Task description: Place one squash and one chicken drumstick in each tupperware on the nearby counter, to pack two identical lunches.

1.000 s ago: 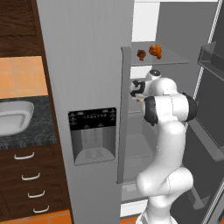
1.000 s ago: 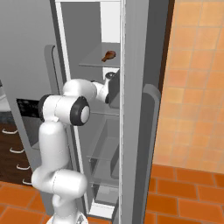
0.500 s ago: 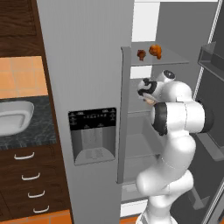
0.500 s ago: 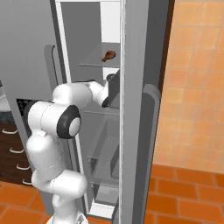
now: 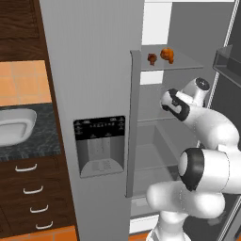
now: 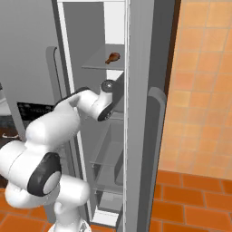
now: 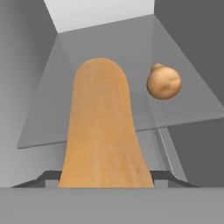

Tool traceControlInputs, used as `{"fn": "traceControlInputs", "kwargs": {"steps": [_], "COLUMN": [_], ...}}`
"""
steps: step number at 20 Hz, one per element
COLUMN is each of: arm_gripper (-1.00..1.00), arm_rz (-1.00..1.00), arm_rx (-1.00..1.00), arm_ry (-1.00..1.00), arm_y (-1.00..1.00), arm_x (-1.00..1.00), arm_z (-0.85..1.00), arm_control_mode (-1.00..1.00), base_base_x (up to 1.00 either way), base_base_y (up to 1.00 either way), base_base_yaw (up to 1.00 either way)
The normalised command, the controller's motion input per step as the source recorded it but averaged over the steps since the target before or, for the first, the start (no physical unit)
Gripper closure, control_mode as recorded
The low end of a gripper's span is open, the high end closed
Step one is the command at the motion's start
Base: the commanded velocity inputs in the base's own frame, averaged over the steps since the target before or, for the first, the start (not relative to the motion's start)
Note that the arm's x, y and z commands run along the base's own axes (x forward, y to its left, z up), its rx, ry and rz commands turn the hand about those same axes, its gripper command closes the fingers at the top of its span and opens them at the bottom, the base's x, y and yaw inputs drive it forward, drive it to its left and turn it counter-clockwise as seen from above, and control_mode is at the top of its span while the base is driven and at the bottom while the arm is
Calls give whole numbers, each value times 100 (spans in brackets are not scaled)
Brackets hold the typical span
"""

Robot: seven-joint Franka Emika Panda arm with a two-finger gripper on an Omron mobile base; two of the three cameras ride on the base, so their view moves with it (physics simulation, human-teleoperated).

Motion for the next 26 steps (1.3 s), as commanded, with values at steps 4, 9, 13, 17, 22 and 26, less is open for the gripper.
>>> {"fn": "traceControlInputs", "kwargs": {"steps": [4, 9, 13, 17, 22, 26], "arm_gripper": [100, 100, 100, 100, 100, 100], "arm_rz": [0, 0, 0, 0, 0, 0], "arm_rx": [-2, -2, -1, 0, 0, 0], "arm_ry": [23, 8, 0, 0, 0, 0], "arm_y": [12, 3, 0, 0, 0, 0], "arm_x": [-100, -98, -46, 0, 0, 0], "arm_z": [7, -43, -9, 0, 0, 0], "arm_control_mode": [-100, -100, 100, 100, 100, 100], "base_base_x": [0, 0, -50, -67, 0, 9], "base_base_y": [0, 0, 8, 95, 100, 100], "base_base_yaw": [0, 0, 1, 26, 27, 18]}}
